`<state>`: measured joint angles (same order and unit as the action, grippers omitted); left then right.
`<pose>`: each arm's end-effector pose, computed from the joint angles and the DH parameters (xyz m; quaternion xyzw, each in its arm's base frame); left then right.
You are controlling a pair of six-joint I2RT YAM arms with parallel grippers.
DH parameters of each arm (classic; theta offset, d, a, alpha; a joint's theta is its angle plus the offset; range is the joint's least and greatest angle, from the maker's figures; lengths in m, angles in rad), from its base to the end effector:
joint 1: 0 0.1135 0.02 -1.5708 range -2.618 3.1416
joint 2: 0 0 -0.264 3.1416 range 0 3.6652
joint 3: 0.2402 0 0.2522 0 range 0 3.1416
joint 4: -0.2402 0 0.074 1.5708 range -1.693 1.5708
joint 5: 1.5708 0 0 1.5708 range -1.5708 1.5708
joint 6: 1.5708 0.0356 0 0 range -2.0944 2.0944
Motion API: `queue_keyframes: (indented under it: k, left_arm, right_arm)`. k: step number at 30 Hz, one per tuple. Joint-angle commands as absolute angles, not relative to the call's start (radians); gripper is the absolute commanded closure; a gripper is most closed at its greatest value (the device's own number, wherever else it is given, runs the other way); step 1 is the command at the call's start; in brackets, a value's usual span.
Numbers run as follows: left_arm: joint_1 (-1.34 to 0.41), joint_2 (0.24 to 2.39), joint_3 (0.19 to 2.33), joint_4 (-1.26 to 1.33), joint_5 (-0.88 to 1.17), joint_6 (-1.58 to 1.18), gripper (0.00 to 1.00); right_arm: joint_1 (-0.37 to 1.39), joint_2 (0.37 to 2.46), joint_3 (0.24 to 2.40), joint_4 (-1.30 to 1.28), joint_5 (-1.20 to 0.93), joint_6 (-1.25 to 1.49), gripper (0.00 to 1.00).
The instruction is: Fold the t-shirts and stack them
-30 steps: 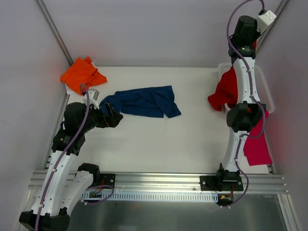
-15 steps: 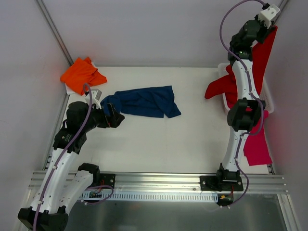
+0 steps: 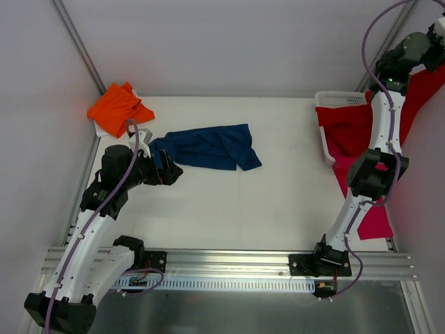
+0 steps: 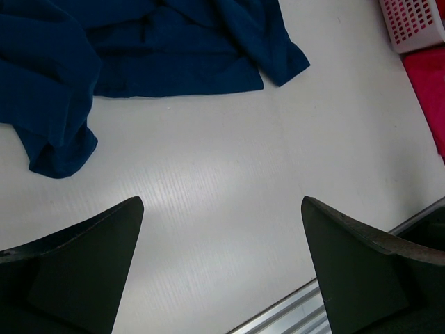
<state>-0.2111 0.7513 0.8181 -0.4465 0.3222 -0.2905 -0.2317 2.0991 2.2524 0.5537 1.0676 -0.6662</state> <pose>0.1615 -0.0461 0.3300 0.0575 0.8200 -0.2661 0.5034 0.4360 -0.1349 0.4974 0.3736 0.4515 -0.5312 0.6119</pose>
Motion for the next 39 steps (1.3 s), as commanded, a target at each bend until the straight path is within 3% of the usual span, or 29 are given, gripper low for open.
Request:
queue_keyframes:
  k: [1,9,11,14,15,20,25,28,29,31,32,34,35,39]
  left_arm:
    - [-0.238,0.759,0.81,-0.425,0.307,-0.265,0.01]
    - [-0.244,0.75,0.811,-0.429,0.298,-0.262,0.01]
    - [-0.244,0.746,0.813,-0.429,0.295,-0.262,0.01]
    - [-0.244,0.738,0.815,-0.43,0.293,-0.261,0.01]
    - [-0.244,0.735,0.815,-0.43,0.293,-0.261,0.01]
    - [-0.242,0.73,0.815,-0.431,0.285,-0.261,0.01]
    - [-0.244,0.724,0.815,-0.433,0.281,-0.261,0.01]
    - [-0.244,0.723,0.816,-0.434,0.281,-0.261,0.01]
    - [-0.244,0.718,0.816,-0.434,0.281,-0.262,0.01]
    - [-0.245,0.712,0.815,-0.434,0.281,-0.262,0.01]
    - [-0.245,0.709,0.816,-0.434,0.279,-0.262,0.01]
    - [-0.245,0.706,0.818,-0.434,0.282,-0.264,0.01]
    - [-0.245,0.703,0.816,-0.434,0.285,-0.264,0.01]
    - [-0.245,0.701,0.821,-0.434,0.275,-0.264,0.01]
  right_arm:
    - [-0.29,1.933,2.264,0.49,1.034,-0.502,0.99]
    - [-0.333,1.829,2.247,0.229,0.894,-0.233,0.99]
    - [-0.324,1.806,2.212,0.166,0.859,-0.155,0.94]
    - [-0.29,1.769,2.106,0.106,0.715,-0.112,0.11]
    - [-0.278,1.763,2.079,0.101,0.642,-0.118,0.01]
    - [-0.183,1.779,2.014,0.043,0.457,-0.12,0.0]
    - [-0.103,1.865,2.135,-0.122,0.218,-0.025,0.01]
    - [-0.101,2.148,2.73,-0.623,0.092,0.063,0.01]
    - [-0.107,2.184,2.894,-0.674,0.098,0.095,0.01]
    - [-0.115,2.094,2.79,-0.672,0.141,0.173,0.0]
    - [-0.114,2.015,2.482,-0.599,0.132,0.195,0.01]
    - [-0.094,1.74,2.112,-0.222,0.027,0.219,0.01]
    - [-0.074,1.679,1.941,-0.178,0.031,0.218,0.01]
    - [0.073,1.637,2.002,-0.452,-0.011,0.221,0.01]
